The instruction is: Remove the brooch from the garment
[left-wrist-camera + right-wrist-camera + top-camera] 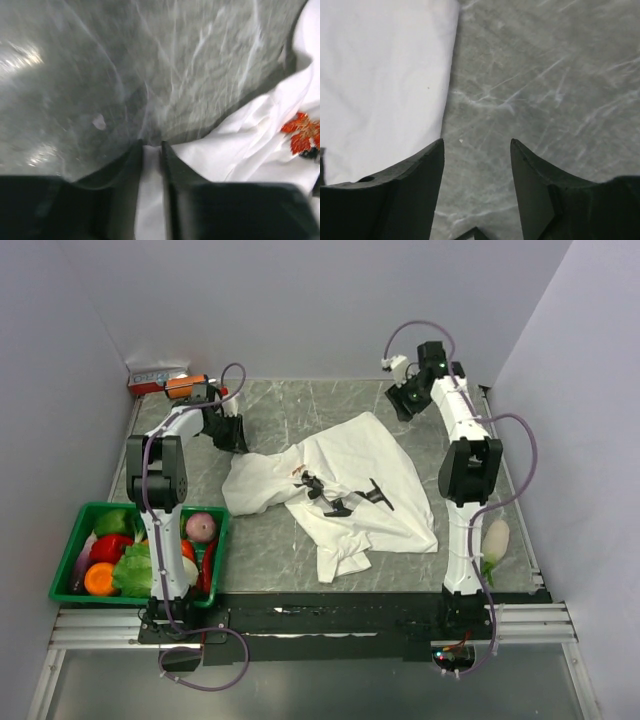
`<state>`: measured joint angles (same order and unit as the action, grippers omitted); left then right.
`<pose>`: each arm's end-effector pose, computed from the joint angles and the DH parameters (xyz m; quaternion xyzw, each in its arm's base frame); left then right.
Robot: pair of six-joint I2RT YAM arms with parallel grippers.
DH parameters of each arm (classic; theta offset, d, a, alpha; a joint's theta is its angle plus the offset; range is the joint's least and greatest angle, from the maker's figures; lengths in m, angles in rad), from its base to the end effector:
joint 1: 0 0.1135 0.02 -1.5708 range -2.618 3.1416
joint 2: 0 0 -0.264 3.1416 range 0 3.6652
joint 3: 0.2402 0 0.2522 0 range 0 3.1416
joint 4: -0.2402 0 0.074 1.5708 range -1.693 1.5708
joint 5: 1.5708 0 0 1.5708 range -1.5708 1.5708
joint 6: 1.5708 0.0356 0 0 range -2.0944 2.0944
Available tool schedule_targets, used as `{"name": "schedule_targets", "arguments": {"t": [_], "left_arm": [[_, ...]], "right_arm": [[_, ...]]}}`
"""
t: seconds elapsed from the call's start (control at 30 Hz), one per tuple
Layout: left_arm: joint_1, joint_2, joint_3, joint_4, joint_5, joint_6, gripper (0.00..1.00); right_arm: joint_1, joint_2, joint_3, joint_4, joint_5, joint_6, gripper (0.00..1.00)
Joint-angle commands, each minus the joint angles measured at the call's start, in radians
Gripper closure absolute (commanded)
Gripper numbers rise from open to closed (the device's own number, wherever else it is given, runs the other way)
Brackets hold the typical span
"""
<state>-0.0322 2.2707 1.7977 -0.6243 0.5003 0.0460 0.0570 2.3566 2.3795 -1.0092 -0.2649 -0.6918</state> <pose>0.4826 -0.0326 0.1636 0.0948 0.9389 -0.2391 0.2289 0.5087 0.0384 0.2753 -0.3825 0.8695 0.0310 0.3108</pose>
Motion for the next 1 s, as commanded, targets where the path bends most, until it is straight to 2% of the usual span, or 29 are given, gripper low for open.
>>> {"name": "schedule_targets", "arguments": {"t": [0.0, 0.07, 0.17, 0.33, 0.47, 0.7, 0.8, 0.83, 0.9, 0.97], "left_arm": [[-0.002, -0.091, -0.072, -0.037, 0.050, 0.037, 0.80], [-0.002, -0.134, -0.098, -0.049, 0.052, 0.049, 0.90], [-0.002, -0.204, -0.161, -0.064, 0.053, 0.068, 0.99], [-0.002, -0.289, -0.259, -0.094, 0.073, 0.089, 0.99], [-0.002, -0.358, -0.308, -0.130, 0.112, 0.114, 0.99], [-0.002, -0.431, -0.337, -0.181, 0.168, 0.160, 0.99], [-0.002, -0.462, -0.359, -0.176, 0.165, 0.161, 0.99], [-0.002, -0.468, -0.365, -0.176, 0.167, 0.163, 0.99], [-0.002, -0.481, -0.377, -0.172, 0.164, 0.167, 0.99], [0.000, -0.484, -0.374, -0.169, 0.149, 0.175, 0.99]], "right_arm": [[0.058, 0.015, -0.119, 0.203, 0.046, -0.014, 0.33], [0.066, 0.020, -0.128, 0.259, 0.030, 0.004, 0.31], [0.075, 0.072, -0.054, 0.261, 0.016, 0.055, 0.31], [0.089, 0.116, -0.043, 0.317, -0.052, 0.092, 0.31], [0.116, 0.171, -0.003, 0.327, -0.017, 0.087, 0.31], [0.151, 0.253, 0.052, 0.284, 0.036, 0.031, 0.38], [0.159, 0.260, 0.049, 0.271, 0.052, -0.009, 0.47], [0.162, 0.262, 0.046, 0.268, 0.056, -0.029, 0.55], [0.162, 0.260, 0.028, 0.287, 0.076, -0.041, 0.64], [0.156, 0.224, -0.018, 0.341, 0.085, -0.043, 0.93]]}}
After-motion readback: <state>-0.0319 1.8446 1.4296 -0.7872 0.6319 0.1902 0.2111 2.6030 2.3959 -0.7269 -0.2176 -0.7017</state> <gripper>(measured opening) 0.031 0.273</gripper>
